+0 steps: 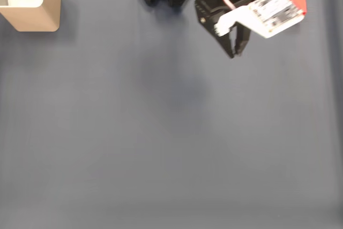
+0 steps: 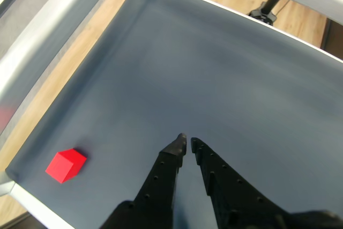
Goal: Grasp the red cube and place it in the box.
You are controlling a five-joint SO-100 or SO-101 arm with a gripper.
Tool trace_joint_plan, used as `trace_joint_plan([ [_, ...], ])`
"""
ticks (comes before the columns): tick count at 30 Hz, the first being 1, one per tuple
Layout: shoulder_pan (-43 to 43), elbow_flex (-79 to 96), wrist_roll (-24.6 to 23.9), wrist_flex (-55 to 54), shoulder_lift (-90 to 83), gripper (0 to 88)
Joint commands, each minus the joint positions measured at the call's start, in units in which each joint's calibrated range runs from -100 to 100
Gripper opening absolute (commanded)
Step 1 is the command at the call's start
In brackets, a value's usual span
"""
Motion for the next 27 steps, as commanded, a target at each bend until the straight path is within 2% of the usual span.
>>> trace_joint_plan([
  [1, -4.0, -3.8, 0.1, 0.4, 0.5, 0.7],
  [27, -25.9, -6.6, 3.1, 3.2, 1.8, 1.8],
])
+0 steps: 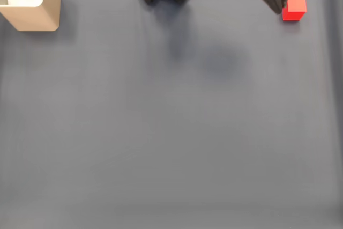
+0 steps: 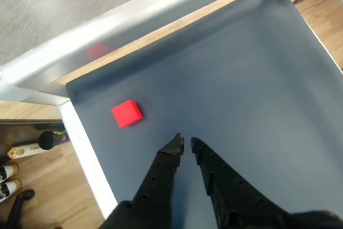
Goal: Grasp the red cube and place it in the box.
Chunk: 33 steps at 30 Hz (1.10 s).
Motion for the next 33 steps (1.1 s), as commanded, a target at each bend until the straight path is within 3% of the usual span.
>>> trace_joint_plan([
  [1, -2.9, -2.4, 1.2, 0.4, -1.2, 1.8],
  [19, -13.3, -2.3, 0.8, 0.0, 1.3, 7.5],
  [33, -14.3, 5.9, 4.6, -8.2, -3.9, 24.8],
])
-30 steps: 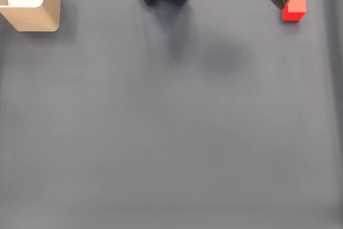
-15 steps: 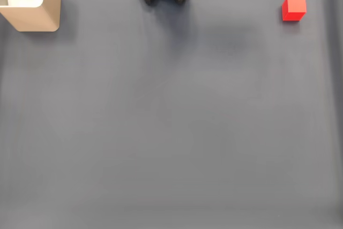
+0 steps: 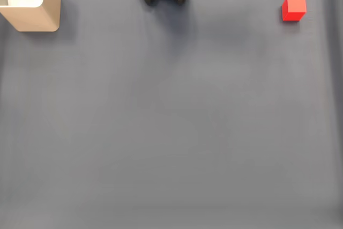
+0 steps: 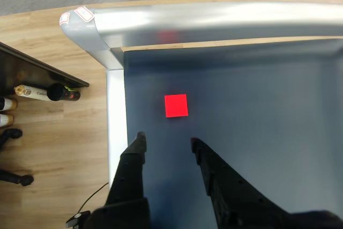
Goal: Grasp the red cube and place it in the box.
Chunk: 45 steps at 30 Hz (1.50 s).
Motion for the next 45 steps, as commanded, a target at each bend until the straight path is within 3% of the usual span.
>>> trace_joint_plan([
  [1, 0.4, 1.1, 1.7, -3.7, -3.2, 25.7],
  [15, 2.3, 4.1, 5.1, -5.0, -3.7, 37.3],
  [45, 5.6, 8.7, 4.0, -22.1, 7.1, 42.6],
])
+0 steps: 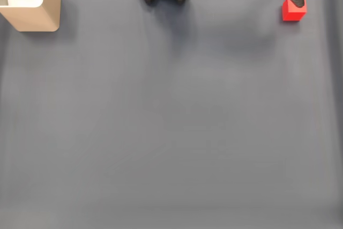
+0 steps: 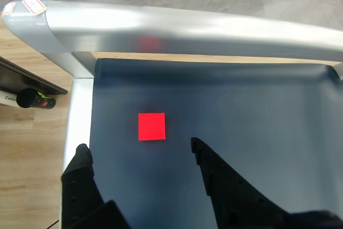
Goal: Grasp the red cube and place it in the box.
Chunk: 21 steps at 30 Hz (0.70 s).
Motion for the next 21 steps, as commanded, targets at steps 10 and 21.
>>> trace_joint_plan([
  [10, -0.9, 2.1, -1.8, -7.9, 2.9, 43.0],
  [21, -2.0, 7.6, -4.1, -13.9, 3.2, 43.3],
])
